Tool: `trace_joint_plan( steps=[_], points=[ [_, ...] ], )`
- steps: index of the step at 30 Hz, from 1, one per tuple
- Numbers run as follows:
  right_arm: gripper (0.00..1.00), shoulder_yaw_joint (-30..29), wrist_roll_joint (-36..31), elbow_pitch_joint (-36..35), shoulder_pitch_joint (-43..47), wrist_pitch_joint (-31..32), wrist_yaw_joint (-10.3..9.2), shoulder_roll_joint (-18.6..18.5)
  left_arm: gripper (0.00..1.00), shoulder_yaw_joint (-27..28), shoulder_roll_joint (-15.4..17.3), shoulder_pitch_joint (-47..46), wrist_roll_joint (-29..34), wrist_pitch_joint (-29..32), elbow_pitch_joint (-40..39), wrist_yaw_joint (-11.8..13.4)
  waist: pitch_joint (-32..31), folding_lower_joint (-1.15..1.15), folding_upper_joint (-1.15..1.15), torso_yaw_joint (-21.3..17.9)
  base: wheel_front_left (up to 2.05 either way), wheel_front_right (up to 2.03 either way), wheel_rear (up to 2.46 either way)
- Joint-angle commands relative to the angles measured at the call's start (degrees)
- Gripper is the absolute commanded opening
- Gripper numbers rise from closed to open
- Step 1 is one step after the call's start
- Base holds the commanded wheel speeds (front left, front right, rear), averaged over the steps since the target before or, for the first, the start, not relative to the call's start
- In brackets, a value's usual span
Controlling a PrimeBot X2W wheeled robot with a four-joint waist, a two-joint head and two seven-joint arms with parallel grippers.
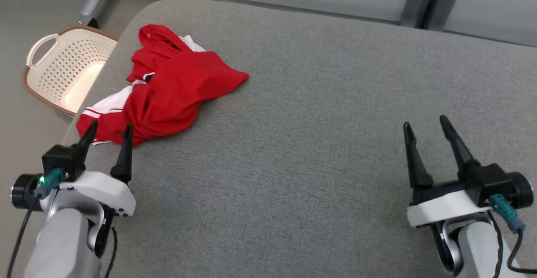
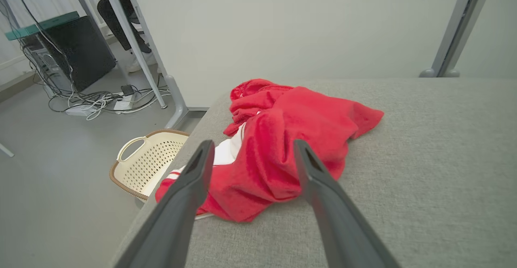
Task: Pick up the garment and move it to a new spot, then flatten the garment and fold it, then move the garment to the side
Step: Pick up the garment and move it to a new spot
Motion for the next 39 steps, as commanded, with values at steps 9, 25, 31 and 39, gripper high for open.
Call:
trace_joint_plan(
  steps=[9, 25, 31, 39],
  points=[
    [1.00, -2.10, -1.52, -1.67, -3.18, -0.05, -0.02, -0.45, 1.00, -4.50, 5.82, -11.94, -4.24, 2.86, 11.90, -0.64, 7.98, 0.00, 0.00, -6.47, 0.00, 0.00, 0.00],
    [1.00, -3.07, -1.04, -0.82, -3.02, -0.05, -0.02, 0.47, 0.00, -5.96, 8.61, -21.29, -5.00, -1.55, 26.17, -0.63, 5.34, 0.00, 0.00, -11.08, 0.00, 0.00, 0.00],
    [1.00, -2.74, 0.39, -0.12, -1.69, -0.05, -0.02, 0.85, 0.00, -5.54, 7.21, -19.52, -4.46, -2.58, 14.09, -0.58, 0.14, 0.00, 0.00, -12.38, 0.00, 0.00, 0.00],
    [1.00, -2.81, 2.31, -0.21, -0.05, -0.05, -0.02, 1.03, 0.00, -9.47, 1.82, -16.32, -3.85, -2.26, -2.81, -0.63, -4.31, 0.00, 0.00, -15.94, 0.00, 0.00, 0.00]
  ],
)
